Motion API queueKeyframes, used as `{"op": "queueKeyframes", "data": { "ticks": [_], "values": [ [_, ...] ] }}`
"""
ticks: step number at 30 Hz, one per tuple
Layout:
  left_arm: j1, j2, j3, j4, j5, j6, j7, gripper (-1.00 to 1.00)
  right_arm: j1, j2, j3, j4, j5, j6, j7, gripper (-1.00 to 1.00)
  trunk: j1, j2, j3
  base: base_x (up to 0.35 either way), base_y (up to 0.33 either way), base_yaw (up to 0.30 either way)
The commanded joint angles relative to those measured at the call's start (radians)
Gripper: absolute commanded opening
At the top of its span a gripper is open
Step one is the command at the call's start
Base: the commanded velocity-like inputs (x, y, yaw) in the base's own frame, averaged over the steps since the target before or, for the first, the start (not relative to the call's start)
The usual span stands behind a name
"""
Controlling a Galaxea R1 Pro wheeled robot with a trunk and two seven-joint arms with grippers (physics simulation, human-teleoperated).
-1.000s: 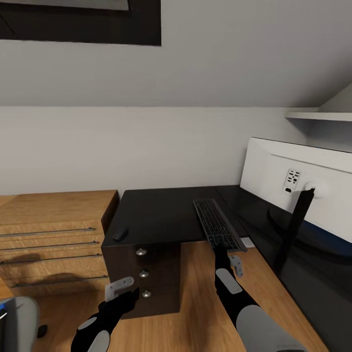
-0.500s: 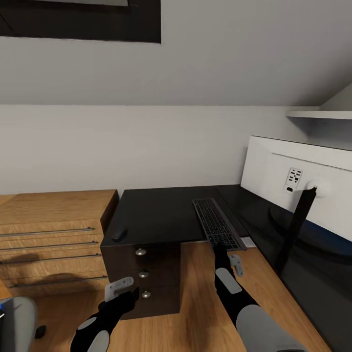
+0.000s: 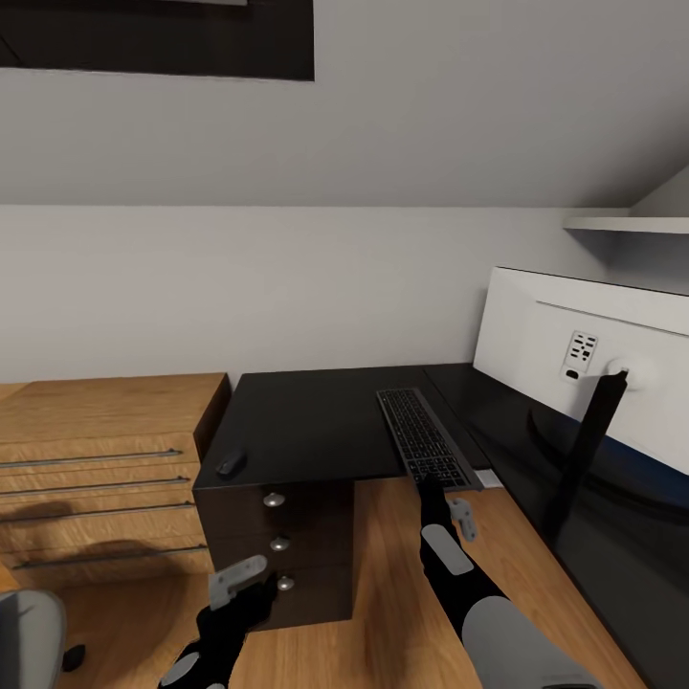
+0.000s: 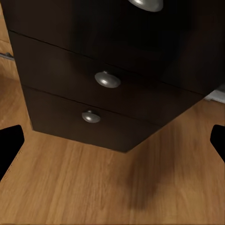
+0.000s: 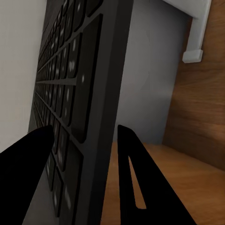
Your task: In the bedroom, organize the workspace by keeping the computer under the desk, ensuring the monitor is on the desk, placing the keyboard on the desk next to the monitor, placing the mouse on the desk next to the keyboard, moving the folder from the swivel chair onto the desk next to the mouse, stacking the notebook on top of the folder with the pen on top of the notebook, and positioning the swivel chair next to the desk.
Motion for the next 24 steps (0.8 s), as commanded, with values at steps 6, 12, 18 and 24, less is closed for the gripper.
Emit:
{"op": "queueKeyframes", "data": {
  "ticks": [6,12,18,24],
  "values": [
    [0.004,0.002,-0.058,-0.016,0.005,-0.019,0.106,1.00,0.000,0.001,-0.005,0.005,-0.031,-0.003,-0.005,-1.00,0.000,0.000,-0.001,0.109,0.000,0.000],
    [0.005,0.002,-0.066,-0.017,0.005,-0.020,0.116,1.00,0.000,0.001,-0.005,0.005,-0.031,-0.003,-0.006,-1.00,0.000,0.000,-0.001,0.078,0.000,0.000],
    [0.005,0.002,-0.066,-0.017,0.005,-0.020,0.117,1.00,0.000,0.001,-0.004,0.003,-0.028,-0.003,-0.037,-1.00,0.000,0.000,-0.001,0.007,0.000,0.000],
    [0.005,0.002,-0.066,-0.017,0.005,-0.020,0.117,1.00,0.000,0.001,-0.004,0.002,-0.028,-0.002,-0.044,-1.00,0.000,0.000,-0.001,0.121,0.000,0.000]
  ]
}}
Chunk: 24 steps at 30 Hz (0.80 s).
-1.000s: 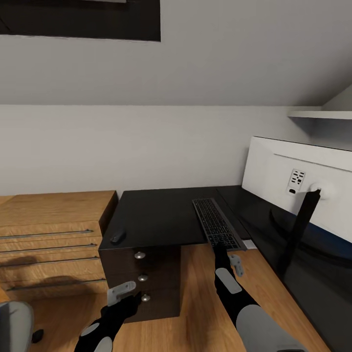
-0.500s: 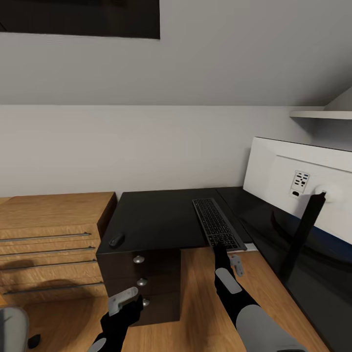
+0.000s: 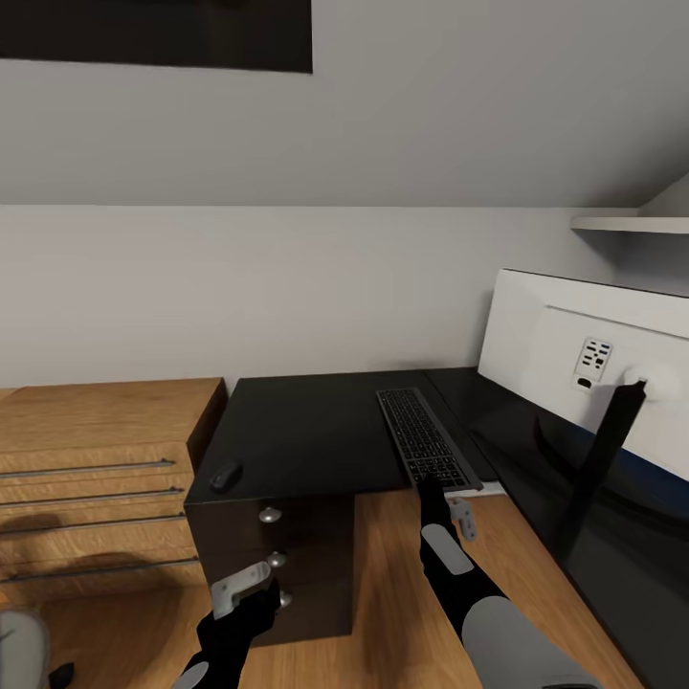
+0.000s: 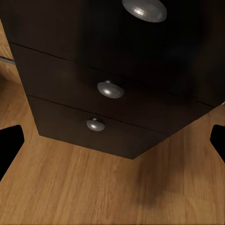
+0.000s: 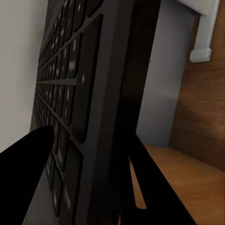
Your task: In the bedroom, organize the workspace by keeping the computer under the desk, ensuring the monitor is on the desk, placing the keyboard on the desk next to the monitor, placing the mouse on the desk next to the keyboard, moving the folder from the swivel chair onto the desk next to the mouse, stacking the notebook on top of the folder with the pen on top of the notebook, and positioning the swivel chair next to the desk.
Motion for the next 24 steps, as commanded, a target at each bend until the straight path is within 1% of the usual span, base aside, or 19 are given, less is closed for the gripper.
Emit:
{"op": "queueKeyframes", "data": {
  "ticks": [1,14,15,24],
  "values": [
    [-0.001,0.001,-0.002,-0.001,0.004,0.004,0.007,1.00,0.000,0.001,-0.007,0.002,-0.023,-0.003,-0.047,-1.00,0.000,0.000,-0.001,0.065,0.000,0.000],
    [-0.001,-0.001,-0.002,-0.001,0.004,0.005,0.007,1.00,0.000,0.001,-0.006,0.001,-0.023,-0.002,-0.049,-1.00,0.000,0.000,-0.001,0.009,0.000,0.000],
    [-0.001,-0.001,-0.002,-0.001,0.004,0.005,0.007,1.00,0.000,0.001,-0.006,0.001,-0.022,-0.002,-0.049,1.00,0.000,0.000,-0.001,0.000,0.000,0.000],
    [-0.001,0.000,-0.002,0.000,0.004,0.005,0.007,1.00,0.000,0.001,-0.006,0.001,-0.023,-0.002,-0.049,1.00,0.000,0.000,-0.001,0.000,0.000,0.000]
  ]
}}
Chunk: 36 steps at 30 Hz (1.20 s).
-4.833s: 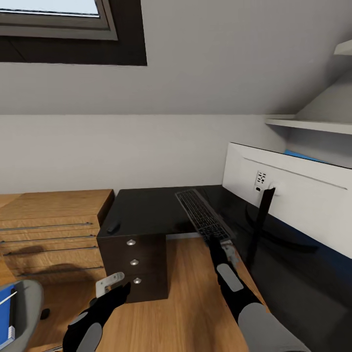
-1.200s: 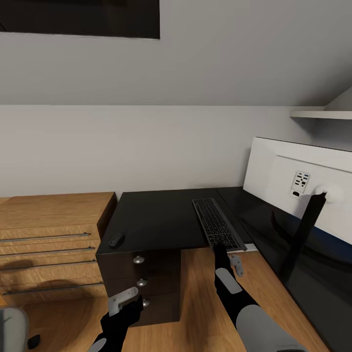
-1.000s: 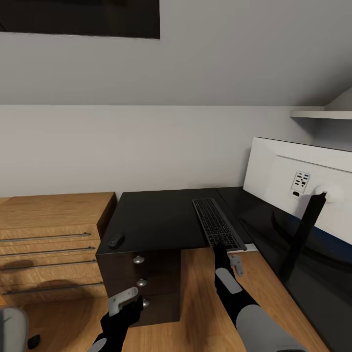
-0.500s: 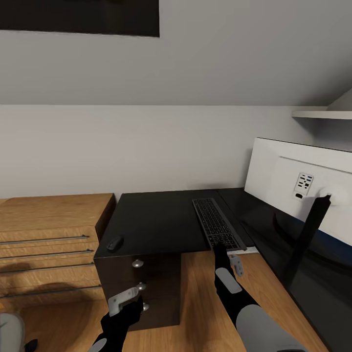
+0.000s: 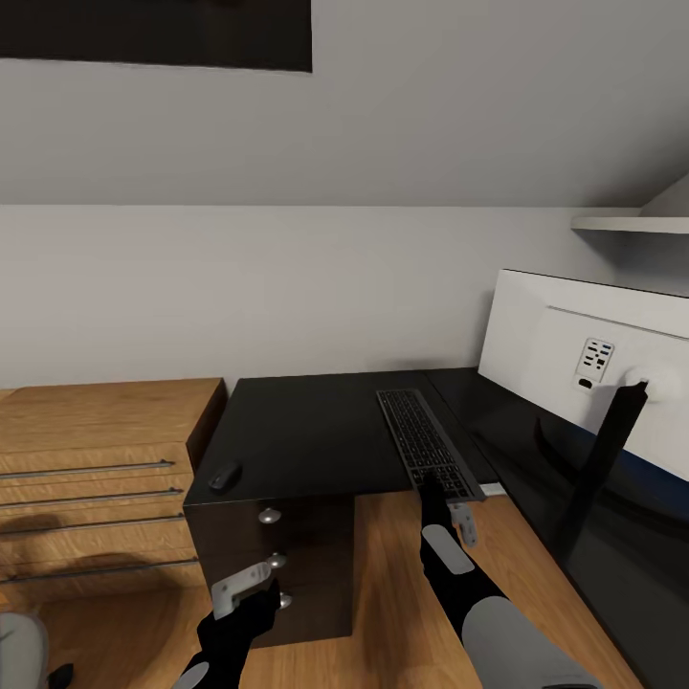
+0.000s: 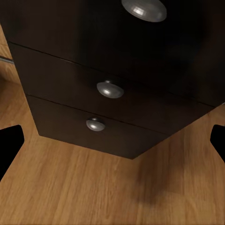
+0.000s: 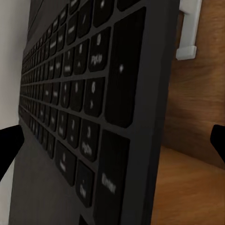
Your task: In the bedroom, organize the workspace by keeping the computer under the desk, ensuring the monitor is on the desk, placing the keyboard on the desk next to the monitor, placing the mouse on the desk next to the keyboard, moving the folder from the swivel chair onto the desk next to the mouse, stacking the notebook on top of the folder with the pen on top of the notebook, and positioning the swivel chair next to the desk.
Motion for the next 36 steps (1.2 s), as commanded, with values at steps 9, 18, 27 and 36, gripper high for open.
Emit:
{"op": "queueKeyframes", "data": {
  "ticks": [9,18,27,36],
  "values": [
    [-0.001,0.001,-0.002,-0.001,0.004,0.004,0.007,1.00,-0.001,0.001,-0.003,-0.001,-0.001,-0.001,-0.002,1.00,0.000,-0.001,-0.001,-0.140,0.000,0.000],
    [-0.001,0.000,-0.003,-0.001,0.005,0.004,0.007,1.00,0.000,0.001,-0.003,0.000,-0.001,-0.001,-0.001,1.00,0.000,-0.001,-0.001,-0.319,0.000,0.000],
    [-0.001,-0.001,-0.004,0.000,0.005,0.004,0.007,1.00,0.000,0.001,-0.003,0.002,-0.001,-0.002,-0.001,1.00,0.000,-0.001,-0.001,-0.334,0.000,0.000],
    [-0.001,-0.001,-0.004,0.000,0.005,0.004,0.007,1.00,-0.001,0.001,-0.003,0.003,-0.001,-0.003,-0.001,1.00,0.000,-0.001,-0.001,-0.334,-0.056,0.000]
  ]
}}
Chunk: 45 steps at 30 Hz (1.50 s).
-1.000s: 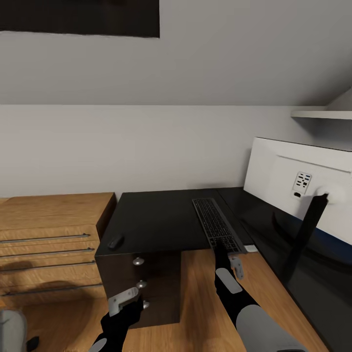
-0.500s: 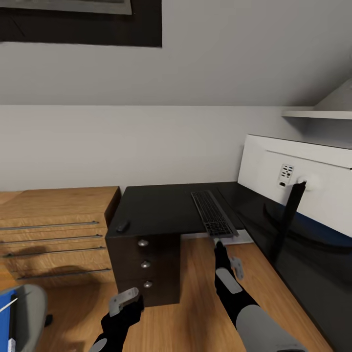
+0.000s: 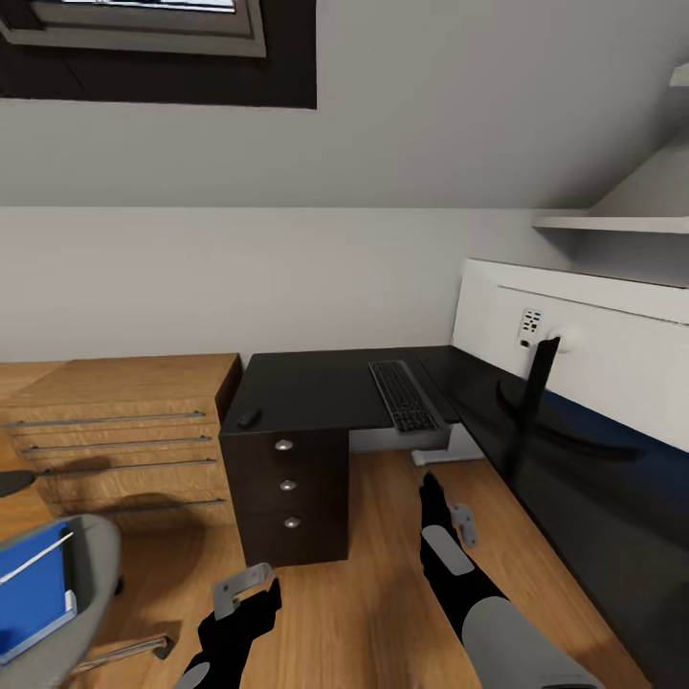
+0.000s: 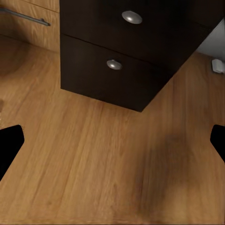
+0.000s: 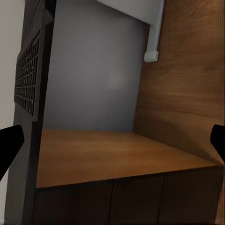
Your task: In the bedroom, organize the workspace by keeping the computer under the desk, ensuring the monitor is on the desk, placing the keyboard on the desk next to the monitor, placing the mouse on the desk next to the keyboard, moving the folder from the swivel chair onto the desk next to the mouse, stacking the notebook on top of the folder with the pen on top of the notebook, and positioning the swivel chair next to the desk.
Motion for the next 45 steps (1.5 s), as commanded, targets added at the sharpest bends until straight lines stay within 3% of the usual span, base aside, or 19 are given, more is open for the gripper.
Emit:
{"op": "queueKeyframes", "data": {
  "ticks": [1,18,32,45],
  "values": [
    [-0.001,0.001,-0.002,-0.001,0.004,0.004,0.007,1.00,0.000,0.001,-0.003,-0.001,-0.001,-0.001,-0.003,1.00,-0.001,-0.001,-0.001,-0.332,-0.129,0.000],
    [-0.001,0.000,-0.007,0.062,0.001,0.001,0.013,1.00,-0.001,0.001,-0.003,0.003,-0.005,0.000,0.000,1.00,-0.001,-0.001,-0.001,-0.221,-0.115,0.000],
    [-0.001,-0.001,-0.006,0.065,0.001,-0.001,0.016,1.00,0.000,0.001,-0.007,-0.005,-0.012,0.003,0.009,1.00,-0.054,0.097,0.043,-0.009,-0.005,0.000],
    [-0.001,-0.003,-0.007,0.067,0.001,-0.001,0.018,1.00,0.000,0.001,-0.008,-0.003,-0.013,0.005,0.108,1.00,-0.104,0.188,0.084,0.000,0.000,0.000]
  ]
}}
